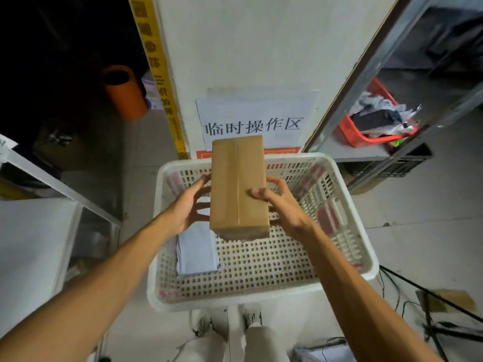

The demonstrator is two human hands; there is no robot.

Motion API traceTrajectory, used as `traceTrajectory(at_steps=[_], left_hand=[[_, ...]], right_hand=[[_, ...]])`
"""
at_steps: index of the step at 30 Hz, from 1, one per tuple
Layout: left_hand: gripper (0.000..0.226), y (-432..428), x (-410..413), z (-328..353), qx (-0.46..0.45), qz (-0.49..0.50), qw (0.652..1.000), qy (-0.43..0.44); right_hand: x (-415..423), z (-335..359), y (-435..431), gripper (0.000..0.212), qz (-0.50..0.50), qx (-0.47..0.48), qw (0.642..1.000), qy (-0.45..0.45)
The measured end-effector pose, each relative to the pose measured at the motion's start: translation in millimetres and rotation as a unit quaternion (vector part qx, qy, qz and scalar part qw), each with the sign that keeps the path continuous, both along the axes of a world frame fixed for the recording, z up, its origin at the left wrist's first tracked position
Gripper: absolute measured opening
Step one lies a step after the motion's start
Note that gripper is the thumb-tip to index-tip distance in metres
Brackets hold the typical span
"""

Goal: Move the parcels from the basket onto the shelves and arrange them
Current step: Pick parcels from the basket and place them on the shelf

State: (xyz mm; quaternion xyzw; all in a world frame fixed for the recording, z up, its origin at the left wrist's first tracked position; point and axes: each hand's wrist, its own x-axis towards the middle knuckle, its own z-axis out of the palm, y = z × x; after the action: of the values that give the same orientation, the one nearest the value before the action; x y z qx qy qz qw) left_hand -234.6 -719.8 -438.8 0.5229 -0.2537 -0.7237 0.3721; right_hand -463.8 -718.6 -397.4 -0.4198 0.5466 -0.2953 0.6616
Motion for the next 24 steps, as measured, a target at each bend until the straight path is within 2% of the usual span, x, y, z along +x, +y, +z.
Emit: traceTrajectory(at_steps=[5,10,13,17,20,22,24], left_hand=[[0.057,13.8,-5.4,-2.5,0.055,-0.031,0.996,0.07],[0.035,25.3,-3.4,0.4,0.057,0.031,0.997,0.034],[0.026,35.7,-3.1,0.3,0.016,0.056,0.998,0.024],[0.054,44.9,-2.8,10.8,-0.001,0.112,0.994,-0.013],[0.05,51.4,-5.5,21.5,-0.018,0.11,0.993,-0.035],[0.051,58.2,-10.8,25.7,-0.03,0.116,0.991,-0.059],[0.054,65.4,-14.6,27.5,-0.044,0.138,0.987,-0.067]], right_hand=[[-4.1,4.5,-12.2,0.063,0.056,-0.011,0.998,-0.035],[-10.6,3.0,-21.1,0.045,0.073,-0.005,0.994,-0.075],[-18.3,-3.0,-22.0,0.039,0.086,-0.013,0.993,-0.082],[-24.5,-4.7,-23.7,0.061,0.131,-0.036,0.989,-0.059],[-16.0,5.9,-26.9,0.061,0.183,-0.06,0.981,-0.004],[-8.1,13.6,-28.1,0.08,0.215,-0.077,0.972,0.055],[-2.7,18.9,-27.4,0.096,0.237,-0.084,0.965,0.072]])
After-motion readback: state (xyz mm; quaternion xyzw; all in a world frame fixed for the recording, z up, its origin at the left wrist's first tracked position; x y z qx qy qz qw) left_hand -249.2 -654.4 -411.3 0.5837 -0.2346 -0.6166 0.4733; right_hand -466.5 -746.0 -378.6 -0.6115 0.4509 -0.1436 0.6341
